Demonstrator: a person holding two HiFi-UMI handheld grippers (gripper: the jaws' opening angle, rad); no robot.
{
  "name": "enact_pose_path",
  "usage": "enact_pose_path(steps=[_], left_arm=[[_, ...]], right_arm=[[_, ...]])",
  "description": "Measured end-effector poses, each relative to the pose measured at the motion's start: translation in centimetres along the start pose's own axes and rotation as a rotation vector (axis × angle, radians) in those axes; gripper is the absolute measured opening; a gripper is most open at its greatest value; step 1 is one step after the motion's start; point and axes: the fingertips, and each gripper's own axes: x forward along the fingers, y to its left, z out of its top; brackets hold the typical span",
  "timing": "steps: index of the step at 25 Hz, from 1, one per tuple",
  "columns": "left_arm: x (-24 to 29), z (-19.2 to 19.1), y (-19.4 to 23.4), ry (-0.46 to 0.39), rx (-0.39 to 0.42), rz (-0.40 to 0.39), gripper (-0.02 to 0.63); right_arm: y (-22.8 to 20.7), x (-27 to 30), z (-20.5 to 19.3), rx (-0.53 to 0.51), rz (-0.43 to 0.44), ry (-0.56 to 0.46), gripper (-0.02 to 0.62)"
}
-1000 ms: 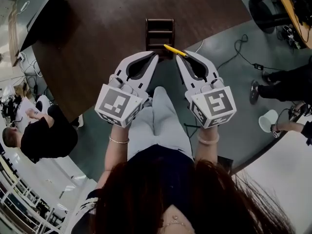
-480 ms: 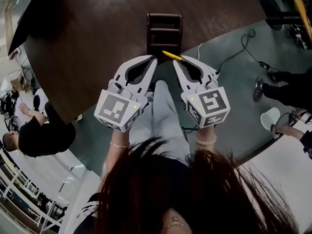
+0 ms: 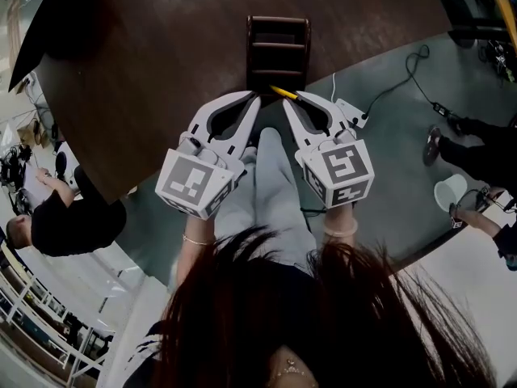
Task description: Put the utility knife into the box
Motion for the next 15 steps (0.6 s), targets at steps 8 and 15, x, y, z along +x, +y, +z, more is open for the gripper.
enact_pose_path(steps=[8,15], left_arm=[[-0.37,-0.69,0.07,0.012,-0.009,0.005,0.002],[-0.49,-0.84,-0.35,0.01,-0.01,-0.001,0.001]], right_arm=[[0.29,0.26,0.15,0.022,0.014,-0.025,0.054],[-0.06,-0.23,0.62,0.021,0.006,-0.044,0.083]])
